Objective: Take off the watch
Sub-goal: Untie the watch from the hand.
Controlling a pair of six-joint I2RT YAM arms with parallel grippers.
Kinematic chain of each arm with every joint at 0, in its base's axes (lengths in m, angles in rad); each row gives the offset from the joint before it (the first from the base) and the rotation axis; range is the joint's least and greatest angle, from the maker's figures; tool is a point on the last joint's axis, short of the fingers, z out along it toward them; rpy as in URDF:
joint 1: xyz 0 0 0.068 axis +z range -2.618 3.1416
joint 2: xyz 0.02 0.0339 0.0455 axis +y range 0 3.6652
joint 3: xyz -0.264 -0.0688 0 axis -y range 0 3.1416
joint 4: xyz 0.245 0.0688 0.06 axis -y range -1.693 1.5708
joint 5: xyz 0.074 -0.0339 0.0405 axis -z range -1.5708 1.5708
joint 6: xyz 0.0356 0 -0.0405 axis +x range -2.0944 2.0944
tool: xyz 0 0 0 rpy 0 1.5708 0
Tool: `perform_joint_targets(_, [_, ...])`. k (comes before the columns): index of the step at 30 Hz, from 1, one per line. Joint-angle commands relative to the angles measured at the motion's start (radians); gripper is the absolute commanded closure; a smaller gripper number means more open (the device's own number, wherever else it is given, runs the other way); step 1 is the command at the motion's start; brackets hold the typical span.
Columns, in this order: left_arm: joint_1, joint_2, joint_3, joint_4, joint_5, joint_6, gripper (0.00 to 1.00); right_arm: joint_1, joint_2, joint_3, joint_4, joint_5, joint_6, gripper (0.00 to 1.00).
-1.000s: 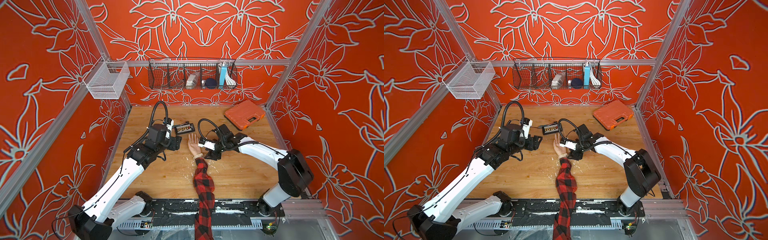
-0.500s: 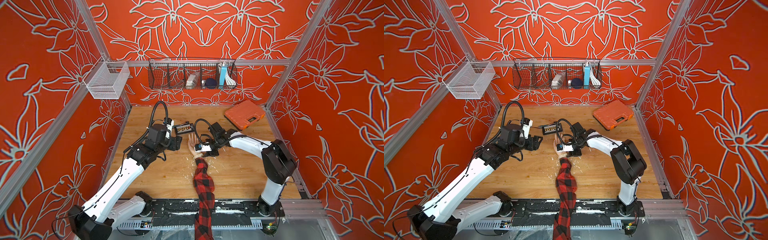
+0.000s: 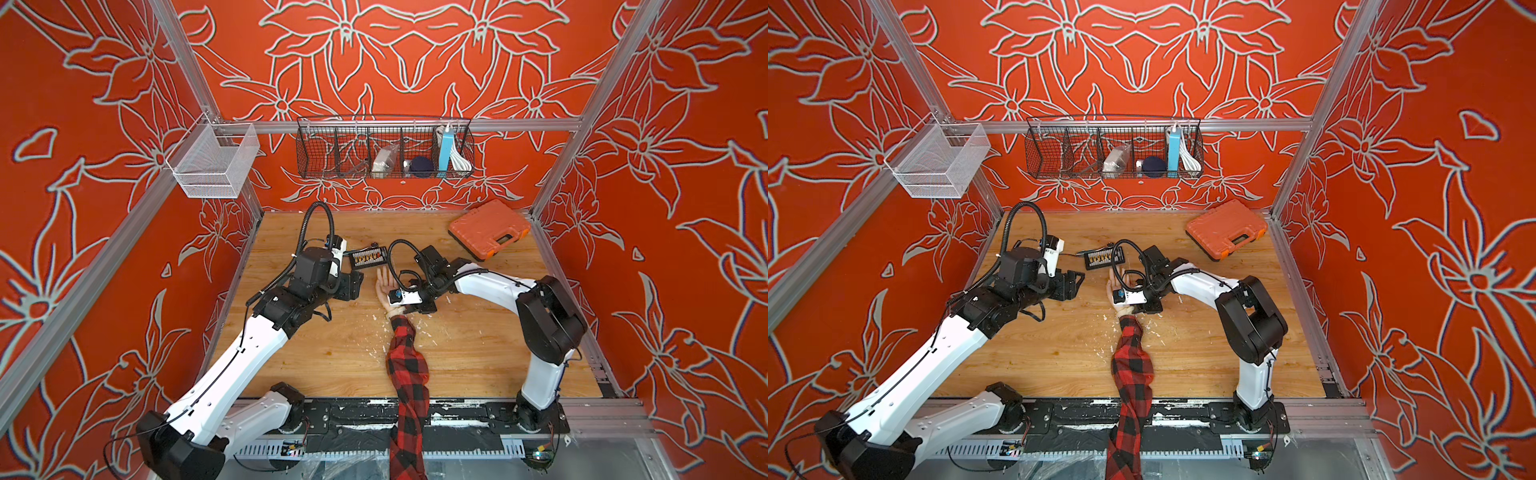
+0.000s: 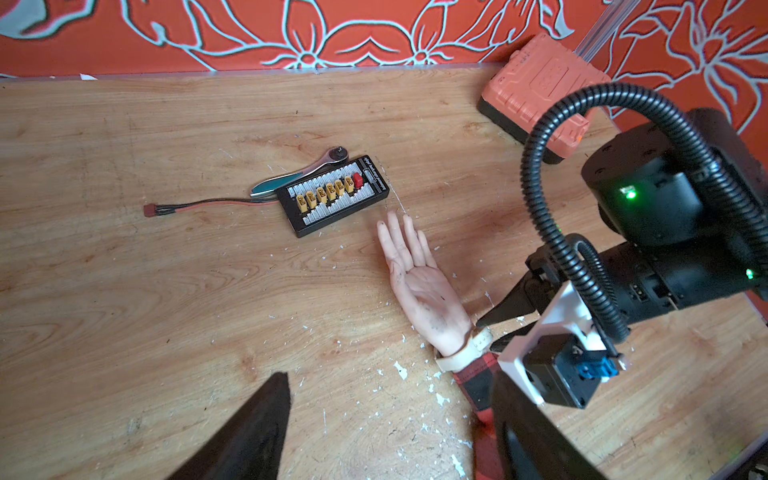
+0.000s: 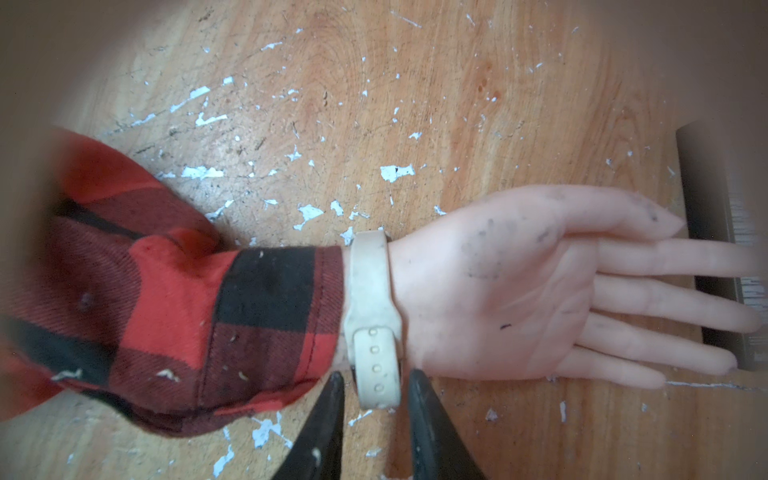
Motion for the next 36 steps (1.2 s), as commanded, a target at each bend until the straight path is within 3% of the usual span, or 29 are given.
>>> perform_joint_targets(1, [0.009,0.001,-0.006,0.023,0.013,-0.008,0.24,0.01,0.025,0.038,-0.031,-0.04,-0.023,0.71])
perform_joint_targets(12, [0.011,-0.005,-0.008,0.026,0.015,-0.008,0.25,0.026,0.049,0.066,-0.049,-0.025,-0.017,0.72])
perform_joint_targets(19, [0.016,-0.005,-0.009,0.03,0.024,-0.011,0.25,0.026,0.037,0.059,-0.04,-0.016,0.002,0.79])
perform_joint_targets(26, [0.018,0.002,-0.009,0.032,0.038,-0.015,0.25,0.026,-0.061,-0.002,0.023,-0.032,0.091,0.84])
perform_joint_targets(36, [0.018,0.028,-0.007,0.036,0.084,-0.034,0.25,0.026,-0.173,-0.089,0.12,-0.06,0.239,1.0])
